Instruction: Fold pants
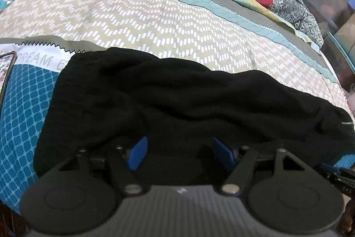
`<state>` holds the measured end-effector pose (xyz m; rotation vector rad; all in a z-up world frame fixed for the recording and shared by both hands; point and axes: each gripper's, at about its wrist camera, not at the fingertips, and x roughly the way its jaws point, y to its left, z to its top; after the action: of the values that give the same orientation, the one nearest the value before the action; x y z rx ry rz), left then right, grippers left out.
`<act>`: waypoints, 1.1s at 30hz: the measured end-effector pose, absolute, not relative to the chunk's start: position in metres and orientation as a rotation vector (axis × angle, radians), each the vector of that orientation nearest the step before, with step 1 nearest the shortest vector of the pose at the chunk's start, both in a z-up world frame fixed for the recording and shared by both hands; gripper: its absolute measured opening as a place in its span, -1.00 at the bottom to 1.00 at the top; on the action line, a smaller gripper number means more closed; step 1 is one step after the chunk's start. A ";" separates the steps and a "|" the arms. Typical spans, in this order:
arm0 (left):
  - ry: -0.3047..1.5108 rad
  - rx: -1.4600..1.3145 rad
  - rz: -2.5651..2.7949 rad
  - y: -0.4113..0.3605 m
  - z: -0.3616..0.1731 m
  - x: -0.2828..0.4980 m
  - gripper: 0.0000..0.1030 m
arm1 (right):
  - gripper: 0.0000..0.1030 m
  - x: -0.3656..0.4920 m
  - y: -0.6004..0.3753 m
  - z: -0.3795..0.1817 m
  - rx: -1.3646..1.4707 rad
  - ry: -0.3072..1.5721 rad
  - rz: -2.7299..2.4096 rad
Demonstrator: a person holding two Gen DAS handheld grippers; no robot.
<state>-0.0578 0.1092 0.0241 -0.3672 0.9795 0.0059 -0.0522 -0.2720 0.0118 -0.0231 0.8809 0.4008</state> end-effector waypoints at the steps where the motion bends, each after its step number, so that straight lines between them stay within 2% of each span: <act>1: 0.983 -0.363 0.009 0.108 0.024 -0.057 0.30 | -0.41 -0.053 -0.264 0.012 -0.060 0.864 0.394; 2: 0.984 -0.362 0.010 0.108 0.024 -0.056 0.30 | -0.38 -0.053 -0.258 0.013 -0.124 0.837 0.388; 5: 0.980 -0.370 0.006 0.108 0.025 -0.057 0.30 | -0.04 -0.060 -0.248 0.014 -0.337 0.733 0.384; 9: 0.975 -0.387 0.002 0.111 0.023 -0.057 0.30 | 0.13 -0.073 -0.257 0.010 -0.501 0.685 0.470; 13: 0.977 -0.375 0.008 0.109 0.023 -0.057 0.30 | 0.21 -0.065 -0.254 0.004 -0.605 0.665 0.525; 14: 0.976 -0.376 0.008 0.109 0.023 -0.057 0.30 | 0.17 -0.058 -0.247 0.003 -0.607 0.669 0.530; 15: 0.977 -0.377 0.008 0.109 0.023 -0.057 0.30 | -0.06 -0.051 -0.246 0.005 -0.598 0.679 0.544; 16: 0.978 -0.380 0.006 0.109 0.023 -0.058 0.30 | -0.40 -0.047 -0.247 0.007 -0.585 0.692 0.558; 17: 0.980 -0.382 0.005 0.110 0.024 -0.058 0.30 | -0.87 -0.045 -0.248 0.010 -0.581 0.690 0.545; 22: 0.985 -0.386 -0.008 0.114 0.024 -0.059 0.30 | -0.89 -0.067 -0.279 0.044 -0.520 0.660 0.534; 28: 1.003 -0.332 0.008 0.105 0.024 -0.055 0.32 | -0.90 -0.068 -0.303 0.011 -0.491 0.819 0.457; 33: 0.939 -0.348 -0.033 0.098 0.051 -0.063 0.37 | -0.85 -0.059 -0.339 0.026 -0.246 0.829 0.407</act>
<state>-0.0628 0.0983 0.0505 -0.3480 0.9393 -0.0333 -0.0588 -0.3393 0.0261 -0.2464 0.8289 0.4073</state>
